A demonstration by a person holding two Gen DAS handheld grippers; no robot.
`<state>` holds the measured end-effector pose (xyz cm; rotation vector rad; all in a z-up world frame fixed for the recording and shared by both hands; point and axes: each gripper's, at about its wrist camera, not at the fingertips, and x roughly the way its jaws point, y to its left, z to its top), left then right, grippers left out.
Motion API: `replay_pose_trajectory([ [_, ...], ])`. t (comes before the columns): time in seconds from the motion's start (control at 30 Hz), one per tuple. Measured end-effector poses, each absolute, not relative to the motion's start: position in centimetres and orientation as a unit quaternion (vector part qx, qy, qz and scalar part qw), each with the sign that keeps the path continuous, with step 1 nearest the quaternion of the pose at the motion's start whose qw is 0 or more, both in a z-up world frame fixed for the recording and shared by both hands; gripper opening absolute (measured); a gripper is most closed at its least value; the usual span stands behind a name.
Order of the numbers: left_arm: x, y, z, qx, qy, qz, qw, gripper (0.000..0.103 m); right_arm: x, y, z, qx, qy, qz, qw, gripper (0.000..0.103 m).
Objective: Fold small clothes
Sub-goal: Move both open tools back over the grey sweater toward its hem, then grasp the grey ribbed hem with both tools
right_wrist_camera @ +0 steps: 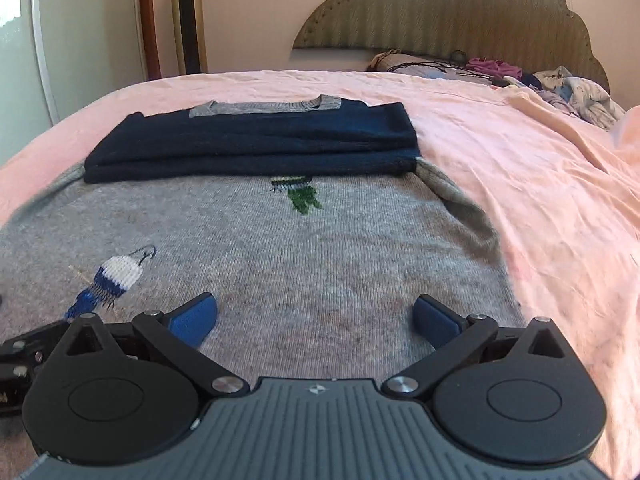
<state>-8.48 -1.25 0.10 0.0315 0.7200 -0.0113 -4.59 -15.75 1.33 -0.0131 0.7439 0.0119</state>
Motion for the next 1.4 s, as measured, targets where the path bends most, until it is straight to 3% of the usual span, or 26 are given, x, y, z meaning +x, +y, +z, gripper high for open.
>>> replay_pose_trajectory([
  [0.5, -8.9, -1.2, 0.1, 0.018, 0.353, -0.004, 0.935, 0.103, -11.8, -16.3, 2.2, -0.014, 0.359, 0.022, 0.933, 0.103],
  [0.97, -21.0, 3.7, 1.8, 0.032, 0.371, -0.075, 0.925, 0.103, -17.2, -18.7, 3.8, -0.029, 0.377, 0.112, 0.919, 0.103],
  [1.23, -21.9, 11.0, 2.2, -0.117, 0.400, -0.054, 0.907, 0.103, -19.4, -30.6, 7.5, 0.179, 0.407, 0.076, 0.893, 0.103],
  [1.4, -20.3, 14.3, 1.0, -0.380, 0.437, -0.199, 0.791, 0.103, -19.9, -34.1, 5.9, 0.280, 0.475, 0.120, 0.826, 0.103],
])
